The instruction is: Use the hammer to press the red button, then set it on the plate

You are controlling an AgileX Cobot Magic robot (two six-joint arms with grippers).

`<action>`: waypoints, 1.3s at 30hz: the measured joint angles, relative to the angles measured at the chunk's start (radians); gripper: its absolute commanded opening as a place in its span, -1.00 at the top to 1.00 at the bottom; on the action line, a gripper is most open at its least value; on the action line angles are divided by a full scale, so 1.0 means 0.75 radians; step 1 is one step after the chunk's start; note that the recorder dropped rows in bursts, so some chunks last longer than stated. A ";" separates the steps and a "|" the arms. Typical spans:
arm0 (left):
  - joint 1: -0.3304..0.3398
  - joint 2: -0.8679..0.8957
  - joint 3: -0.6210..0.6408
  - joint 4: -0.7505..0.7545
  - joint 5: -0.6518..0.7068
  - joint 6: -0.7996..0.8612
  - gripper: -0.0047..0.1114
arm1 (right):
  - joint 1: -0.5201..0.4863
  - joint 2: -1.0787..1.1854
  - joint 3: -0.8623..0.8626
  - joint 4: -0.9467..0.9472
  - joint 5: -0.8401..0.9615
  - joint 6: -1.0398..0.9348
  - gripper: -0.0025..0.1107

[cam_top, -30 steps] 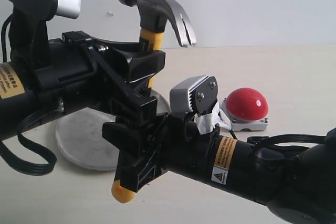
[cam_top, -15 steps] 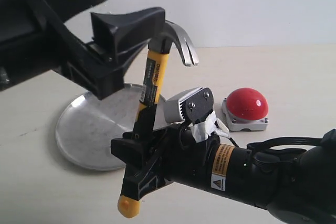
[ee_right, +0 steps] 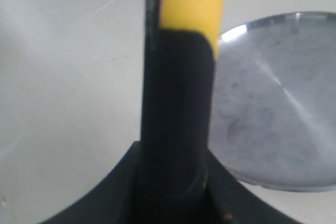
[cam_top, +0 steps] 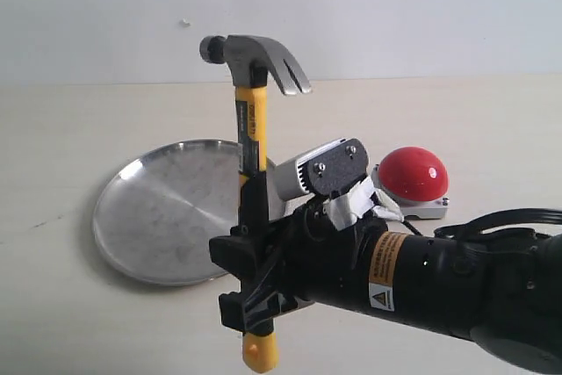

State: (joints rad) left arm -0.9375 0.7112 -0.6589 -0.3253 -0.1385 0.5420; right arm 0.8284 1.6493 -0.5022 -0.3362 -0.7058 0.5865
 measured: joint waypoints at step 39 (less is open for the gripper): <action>0.559 -0.532 0.875 -0.310 -0.195 0.006 0.92 | -0.069 -1.191 0.006 -0.038 1.425 0.077 0.96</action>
State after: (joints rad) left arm -0.5184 0.3122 -0.0030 -0.5582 -0.2845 0.5462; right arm 0.7764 0.7564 -0.4976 -0.3649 0.3626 0.6446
